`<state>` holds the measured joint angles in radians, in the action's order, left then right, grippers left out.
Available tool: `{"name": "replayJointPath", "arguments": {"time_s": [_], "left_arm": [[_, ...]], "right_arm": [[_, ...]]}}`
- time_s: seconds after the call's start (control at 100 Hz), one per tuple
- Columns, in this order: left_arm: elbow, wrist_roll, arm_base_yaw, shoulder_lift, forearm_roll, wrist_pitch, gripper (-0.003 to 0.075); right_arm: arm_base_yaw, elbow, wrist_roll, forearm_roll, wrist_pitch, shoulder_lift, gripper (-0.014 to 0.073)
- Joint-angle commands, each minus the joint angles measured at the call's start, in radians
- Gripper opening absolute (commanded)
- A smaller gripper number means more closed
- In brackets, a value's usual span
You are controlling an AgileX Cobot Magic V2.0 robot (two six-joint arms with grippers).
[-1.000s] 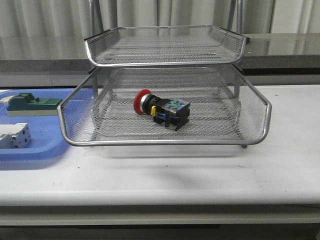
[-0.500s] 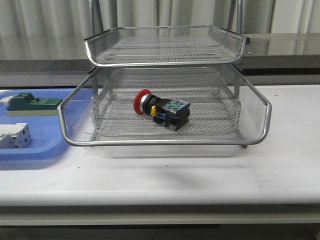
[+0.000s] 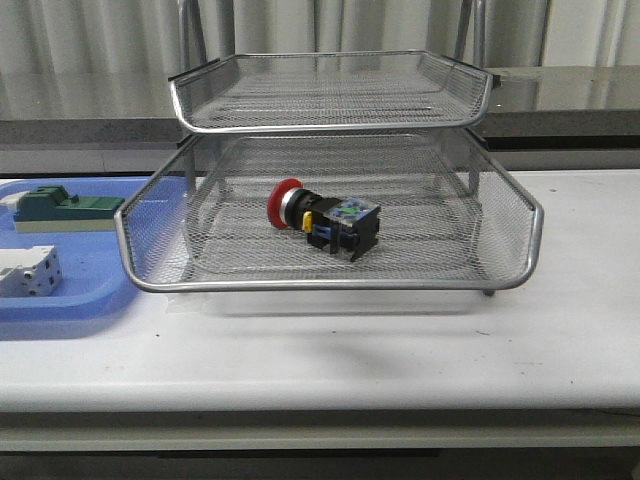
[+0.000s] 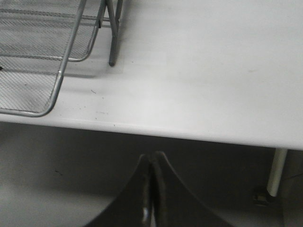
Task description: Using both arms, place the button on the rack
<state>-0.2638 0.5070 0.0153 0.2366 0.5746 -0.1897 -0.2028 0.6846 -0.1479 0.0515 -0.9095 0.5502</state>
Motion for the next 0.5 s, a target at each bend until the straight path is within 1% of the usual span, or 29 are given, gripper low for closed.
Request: {"name": "replayJointPath", "arguments": {"time_s": [0.0, 0.06, 0.17, 0.29, 0.41, 0.49], "left_arm": [[-0.029, -0.008, 0.001, 0.008, 0.018, 0.074, -0.0020], [-0.029, -0.008, 0.001, 0.008, 0.018, 0.074, -0.0020], [-0.029, -0.008, 0.001, 0.008, 0.018, 0.074, -0.0020], [-0.029, -0.008, 0.001, 0.008, 0.018, 0.074, -0.0020], [-0.029, -0.008, 0.001, 0.008, 0.018, 0.074, -0.0020], [-0.029, -0.008, 0.001, 0.008, 0.018, 0.074, -0.0020]], "right_arm": [[-0.001, 0.035, 0.015, -0.020, 0.104, 0.014, -0.0068], [-0.004, 0.035, 0.070, -0.051, 0.110, 0.036, -0.0068], [-0.015, 0.035, 0.225, -0.131, 0.110, 0.103, -0.0068], [-0.037, 0.035, 0.407, -0.281, 0.114, 0.206, -0.0068], [-0.082, 0.035, 0.587, -0.413, 0.136, 0.324, -0.0068], [-0.123, 0.035, 0.698, -0.462, 0.160, 0.395, -0.0067]]}}
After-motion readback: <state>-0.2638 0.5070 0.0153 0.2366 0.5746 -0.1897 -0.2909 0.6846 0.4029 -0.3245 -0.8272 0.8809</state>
